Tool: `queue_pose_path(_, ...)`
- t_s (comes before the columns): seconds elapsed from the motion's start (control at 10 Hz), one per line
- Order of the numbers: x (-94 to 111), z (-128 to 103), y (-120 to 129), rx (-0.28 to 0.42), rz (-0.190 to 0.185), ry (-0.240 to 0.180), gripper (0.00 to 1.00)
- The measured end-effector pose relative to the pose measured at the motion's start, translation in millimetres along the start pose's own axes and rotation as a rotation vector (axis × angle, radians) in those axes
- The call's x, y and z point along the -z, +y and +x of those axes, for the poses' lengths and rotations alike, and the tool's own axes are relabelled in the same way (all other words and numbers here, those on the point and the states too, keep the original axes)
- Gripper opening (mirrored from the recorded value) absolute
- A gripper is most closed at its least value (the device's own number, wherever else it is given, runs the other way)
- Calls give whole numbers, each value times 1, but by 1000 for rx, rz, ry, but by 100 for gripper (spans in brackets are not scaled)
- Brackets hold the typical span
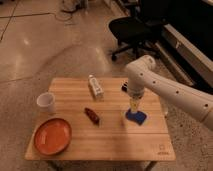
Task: Drag the pepper across the table
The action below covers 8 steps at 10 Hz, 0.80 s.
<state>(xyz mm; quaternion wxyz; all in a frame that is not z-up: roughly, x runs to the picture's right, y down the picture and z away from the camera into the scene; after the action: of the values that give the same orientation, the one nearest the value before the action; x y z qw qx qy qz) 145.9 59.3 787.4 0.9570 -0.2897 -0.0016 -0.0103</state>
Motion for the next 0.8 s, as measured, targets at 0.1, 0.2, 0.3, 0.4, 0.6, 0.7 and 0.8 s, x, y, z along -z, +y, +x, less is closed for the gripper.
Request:
queue_pose_path(0.1,0,0,0,0,0,0,80)
queue_pose_path(0.2,0,0,0,-1,-1,0,80)
queue_pose_path(0.3,-3,-1,4,-2,-4,1,80)
queue_pose_path(0.4,-9,-6,13,-3,-11,-7,80)
queue_pose_path(0.6,-28,-25,35,-20,-33,-37,80)
queue_pose_path(0.7,-39,-39,45,-35,-44,-54,80)
queue_pose_path(0.8,-48,-51,51,-48,-55,-66,80)
